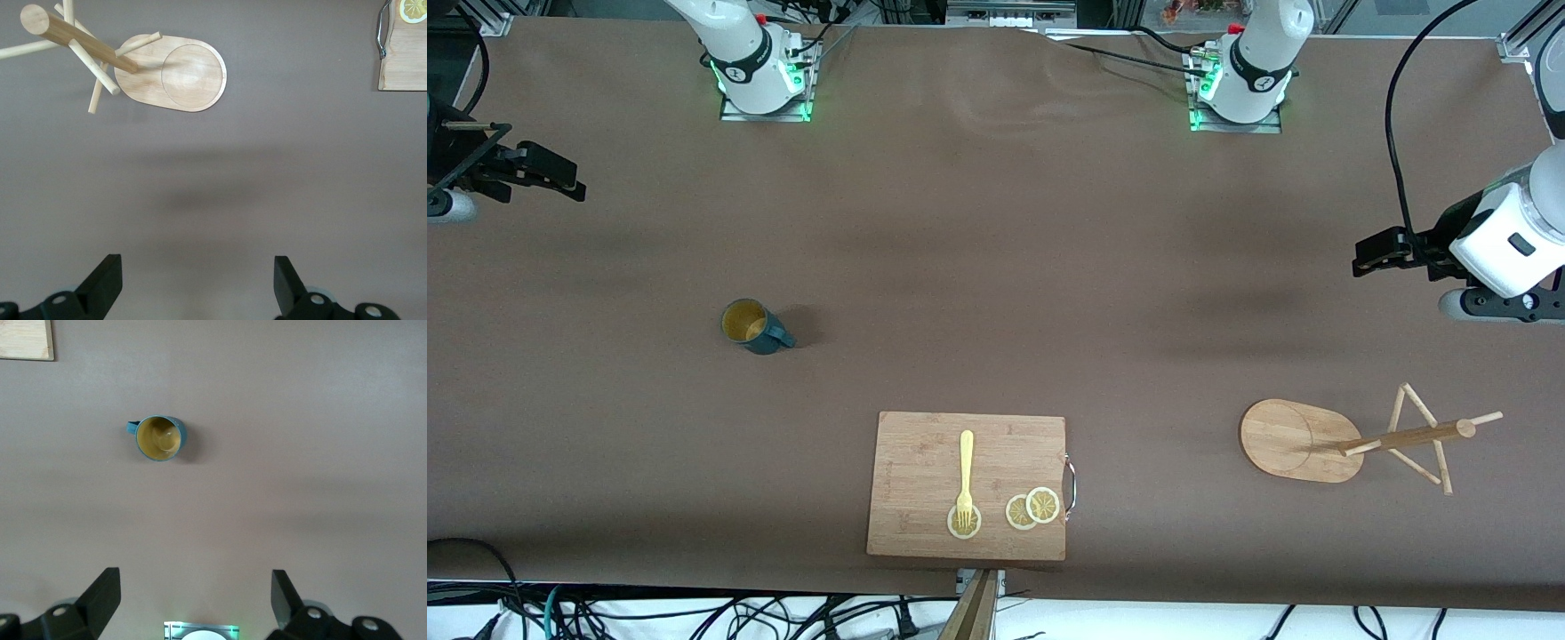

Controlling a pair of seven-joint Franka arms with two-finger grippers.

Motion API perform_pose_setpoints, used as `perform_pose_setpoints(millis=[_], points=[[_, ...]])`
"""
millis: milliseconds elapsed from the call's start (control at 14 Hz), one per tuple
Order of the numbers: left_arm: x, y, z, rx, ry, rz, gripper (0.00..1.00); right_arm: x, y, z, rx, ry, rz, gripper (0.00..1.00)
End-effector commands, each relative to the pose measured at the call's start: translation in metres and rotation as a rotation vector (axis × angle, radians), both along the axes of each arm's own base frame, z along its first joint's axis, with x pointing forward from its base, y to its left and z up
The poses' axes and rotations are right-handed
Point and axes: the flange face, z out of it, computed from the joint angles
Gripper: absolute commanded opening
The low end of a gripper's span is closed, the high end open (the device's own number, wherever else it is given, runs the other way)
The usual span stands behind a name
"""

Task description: Pass cup and hang on rack

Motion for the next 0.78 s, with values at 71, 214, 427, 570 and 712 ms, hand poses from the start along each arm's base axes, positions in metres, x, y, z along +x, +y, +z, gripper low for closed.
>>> perform_pose_setpoints(millis=[71, 214, 427, 570, 712], points=[[0.0034, 0.0001, 0.0057, -0.001, -0.005, 0.006, 1.00, -0.0053, 0.0029, 0.0054, 0.003, -0.001, -0.016, 1.00], [0.0034, -0.0001, 0.0057, -0.002, -0.005, 0.006, 1.00, -0.0048, 0.0061, 0.0097, 0.002, -0.010, -0.011, 1.00], [0.0034, -0.0001, 0.0064, -0.002, -0.007, 0.006, 1.00, -0.0047, 0.0073, 0.0110, 0.007, -0.012, 0.006, 1.00], [0.0034, -0.0001, 0.0057, -0.002, -0.005, 0.006, 1.00, -0.0043, 0.0073, 0.0102, 0.007, -0.010, 0.006, 1.00], [0.0034, -0.0001, 0.0064, -0.002, -0.007, 0.006, 1.00, -0.0044, 0.0065, 0.0095, 0.007, -0.009, 0.001, 1.00]])
